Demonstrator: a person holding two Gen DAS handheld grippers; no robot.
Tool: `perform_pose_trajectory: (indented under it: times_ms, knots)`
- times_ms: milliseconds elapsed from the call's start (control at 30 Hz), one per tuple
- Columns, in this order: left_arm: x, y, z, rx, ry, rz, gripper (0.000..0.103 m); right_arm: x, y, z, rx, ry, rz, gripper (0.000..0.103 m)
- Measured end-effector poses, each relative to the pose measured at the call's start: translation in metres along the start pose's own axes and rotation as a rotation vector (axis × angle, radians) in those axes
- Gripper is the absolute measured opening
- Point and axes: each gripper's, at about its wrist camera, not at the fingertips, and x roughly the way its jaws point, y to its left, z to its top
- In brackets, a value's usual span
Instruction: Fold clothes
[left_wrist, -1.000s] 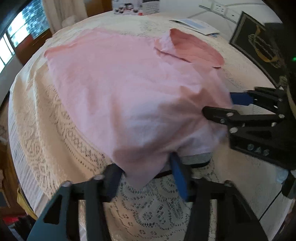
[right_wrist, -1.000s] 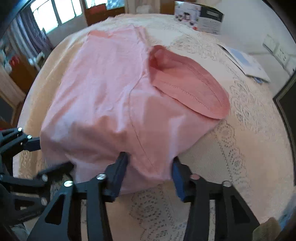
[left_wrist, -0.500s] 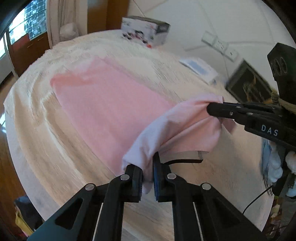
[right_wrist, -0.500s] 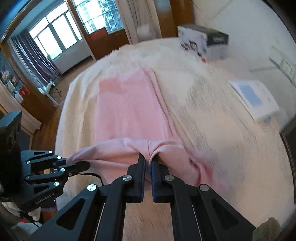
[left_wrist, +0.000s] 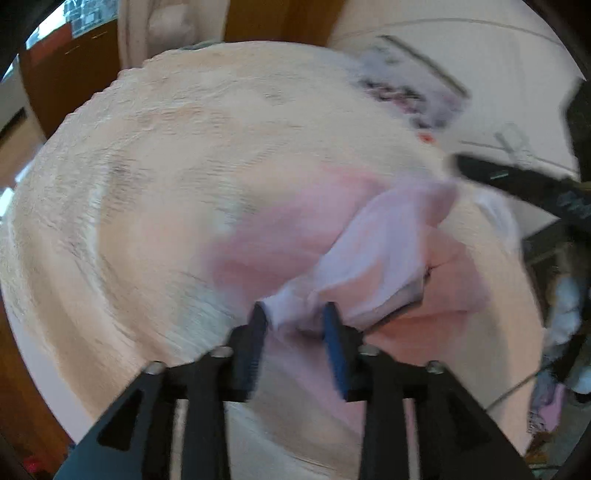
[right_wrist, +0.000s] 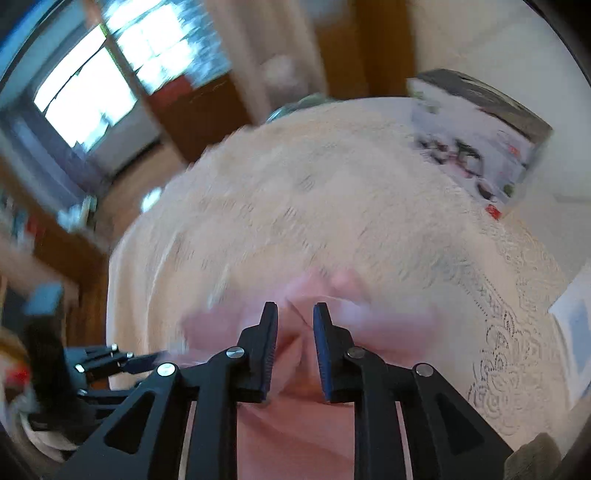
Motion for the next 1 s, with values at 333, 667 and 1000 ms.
perform_pose_trajectory:
  times_ms: [333,667,1000]
  knots:
    - [-0.009,-0.007,-0.001,0.218,-0.032,0.003,0.046,-0.063,-0.033,-0.105,0.227,0.006,-0.124,0.064]
    - [0.025,-0.061,0.036,0.469,0.019,-0.072,0.051,-0.041,-0.014,-0.199,0.475,0.052,-0.089,0.072]
    - [0.083,-0.063,0.111,0.716,0.152,-0.189,0.005,0.030,0.034,-0.192,0.632,0.125,-0.246,0.064]
